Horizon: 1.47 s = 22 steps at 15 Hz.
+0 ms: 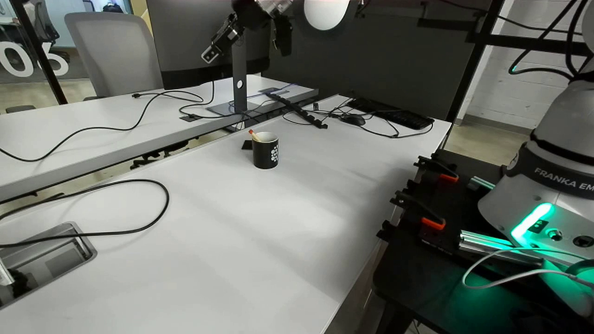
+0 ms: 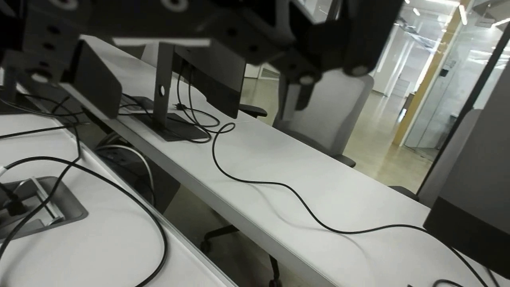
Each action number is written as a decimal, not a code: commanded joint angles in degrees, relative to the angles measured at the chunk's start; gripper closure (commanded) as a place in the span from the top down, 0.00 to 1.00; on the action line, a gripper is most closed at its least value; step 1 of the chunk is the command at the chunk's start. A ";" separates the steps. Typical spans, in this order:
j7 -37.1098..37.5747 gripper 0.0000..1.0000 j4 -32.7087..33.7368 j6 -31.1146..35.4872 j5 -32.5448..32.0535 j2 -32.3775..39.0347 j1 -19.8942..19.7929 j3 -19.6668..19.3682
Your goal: Pick up the pen and put it in the cup
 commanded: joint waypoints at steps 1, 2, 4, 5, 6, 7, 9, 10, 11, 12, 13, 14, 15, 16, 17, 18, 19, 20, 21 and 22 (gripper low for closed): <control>-1.02 1.00 -1.25 0.00 9.34 -3.81 6.46 -5.48; -1.39 1.00 -1.34 0.00 11.69 -4.30 8.41 -7.15; 2.72 1.00 -1.19 0.00 11.36 -5.45 15.01 -14.13; 2.65 1.00 -1.31 -0.02 12.02 -5.67 16.87 -15.99; -1.26 1.00 -1.68 0.00 16.91 -5.58 17.90 -16.02; -1.19 1.00 -1.68 0.00 18.34 -5.67 20.21 -18.15; 0.12 1.00 -0.44 0.00 15.99 -4.09 18.15 -16.39; 0.06 1.00 -0.49 0.00 16.35 -4.08 18.86 -16.85; 0.07 1.00 -0.50 0.00 16.34 -4.03 18.83 -16.69; 0.07 1.00 -0.50 0.00 16.33 -4.02 18.77 -16.68; 0.07 1.00 -0.50 0.00 16.33 -4.02 18.65 -16.68; 0.07 1.00 -0.50 0.00 16.32 -4.02 18.58 -16.68; 0.07 1.00 -0.50 0.00 16.32 -4.02 18.56 -16.68; 0.07 1.00 -0.50 0.00 16.32 -4.02 18.55 -16.68; 0.07 1.00 -0.50 0.00 16.32 -4.02 18.56 -16.68; 0.07 1.00 -0.50 0.00 16.32 -4.02 18.55 -16.68; 0.07 1.00 -0.50 0.00 16.32 -4.02 18.55 -16.68; 0.07 1.00 -0.50 0.00 16.32 -4.02 18.55 -16.68; 0.07 1.00 -0.50 0.00 16.31 -4.02 18.55 -16.68; 0.07 1.00 -0.50 0.00 16.31 -4.02 18.55 -16.68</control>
